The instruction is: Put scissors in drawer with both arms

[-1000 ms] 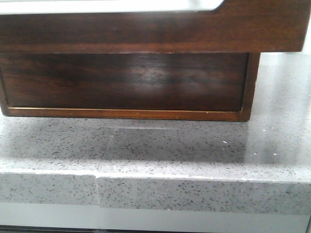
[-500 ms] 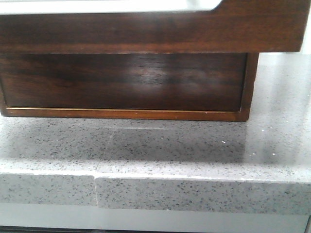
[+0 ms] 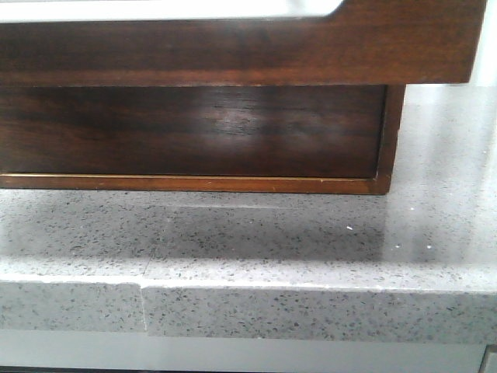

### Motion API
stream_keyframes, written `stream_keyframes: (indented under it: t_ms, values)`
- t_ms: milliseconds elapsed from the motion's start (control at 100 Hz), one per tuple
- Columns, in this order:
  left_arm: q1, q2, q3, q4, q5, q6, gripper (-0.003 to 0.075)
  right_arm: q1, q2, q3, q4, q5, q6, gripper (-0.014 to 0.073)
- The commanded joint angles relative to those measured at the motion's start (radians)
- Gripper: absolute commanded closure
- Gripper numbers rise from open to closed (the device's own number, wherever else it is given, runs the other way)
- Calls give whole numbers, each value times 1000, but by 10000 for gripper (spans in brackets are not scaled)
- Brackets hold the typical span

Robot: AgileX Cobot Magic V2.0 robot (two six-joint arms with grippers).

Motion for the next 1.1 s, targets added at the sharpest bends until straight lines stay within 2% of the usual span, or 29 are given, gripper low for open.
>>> stream_keyframes:
  t_ms: [0, 110, 180, 250, 310, 450, 540, 620, 690, 810, 900, 1090]
  values:
    - [2, -34, 20, 0, -55, 0, 712, -5, 3, -24, -3, -81, -1, 639]
    - [2, -34, 20, 0, -55, 0, 712, -5, 3, -16, -3, -78, -1, 639]
    - [2, -34, 20, 0, -56, 0, 712, -14, -1, 4, -61, -63, -1, 639]
    - [2, -34, 20, 0, -56, 0, 712, -49, -14, 49, -69, -119, -1, 639]
    - [2, -34, 20, 0, -56, 0, 712, -100, -33, 122, -69, -234, -1, 639]
    - [2, -34, 20, 0, -56, 0, 712, -296, -99, 349, -52, -570, 52, 639]
    - [2, -34, 20, 0, -56, 0, 712, -431, -146, 477, -52, -665, 200, 639]
    - [2, -34, 20, 0, -56, 0, 712, -542, -193, 577, -52, -650, 356, 639]
    - [2, -34, 20, 0, -56, 0, 711, -621, -244, 648, -63, -629, 413, 639]
    - [2, -34, 20, 0, -56, 0, 711, -731, -340, 736, -63, -589, 420, 639]
    - [2, -34, 20, 0, -56, 0, 712, -786, -410, 732, -77, -442, 420, 639]
    - [2, -34, 20, 0, -58, 0, 712, -818, -418, 734, -77, -281, 420, 639]
